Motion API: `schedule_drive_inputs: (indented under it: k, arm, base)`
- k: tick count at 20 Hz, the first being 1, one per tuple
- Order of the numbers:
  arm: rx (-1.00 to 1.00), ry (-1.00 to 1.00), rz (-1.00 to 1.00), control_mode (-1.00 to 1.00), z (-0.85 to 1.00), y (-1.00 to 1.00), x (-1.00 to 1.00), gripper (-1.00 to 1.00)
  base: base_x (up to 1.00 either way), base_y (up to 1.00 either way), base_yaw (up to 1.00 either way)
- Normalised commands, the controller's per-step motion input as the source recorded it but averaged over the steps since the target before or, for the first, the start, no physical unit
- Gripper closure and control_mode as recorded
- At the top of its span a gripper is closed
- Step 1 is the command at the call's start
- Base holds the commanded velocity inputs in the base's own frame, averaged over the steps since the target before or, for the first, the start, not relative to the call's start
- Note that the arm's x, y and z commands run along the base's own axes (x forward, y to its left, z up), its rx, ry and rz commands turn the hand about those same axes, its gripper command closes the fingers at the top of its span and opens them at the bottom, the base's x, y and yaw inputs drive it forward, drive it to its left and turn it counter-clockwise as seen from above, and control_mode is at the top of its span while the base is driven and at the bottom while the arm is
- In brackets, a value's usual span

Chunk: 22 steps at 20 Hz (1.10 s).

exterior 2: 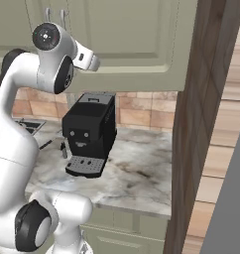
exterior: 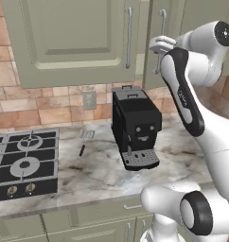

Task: Pick the bar soap and bar soap from the cabinet and place them on the counter.

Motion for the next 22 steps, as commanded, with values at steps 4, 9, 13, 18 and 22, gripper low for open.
schedule_drive_inputs:
  k: [4, 9, 13, 18, 22]
  arm:
    - [0.06, 0.00, 0.00, -1.00, 0.00, -0.51, -0.26, 1.00]
    - [0.06, 0.00, 0.00, -1.00, 0.00, -0.56, -0.25, 1.00]
    - [0.07, 0.00, 0.00, -1.00, 0.00, -0.59, -0.24, 1.00]
    - [0.08, 0.00, 0.00, -1.00, 0.00, -0.60, -0.24, 1.00]
    - [0.07, 0.00, 0.00, -1.00, 0.00, -0.59, -0.23, 1.00]
  base:
    - [0.00, 0.00, 0.00]
    - [0.00, 0.00, 0.00]
    - [0.00, 0.00, 0.00]
    - [0.00, 0.00, 0.00]
    - [0.00, 0.00, 0.00]
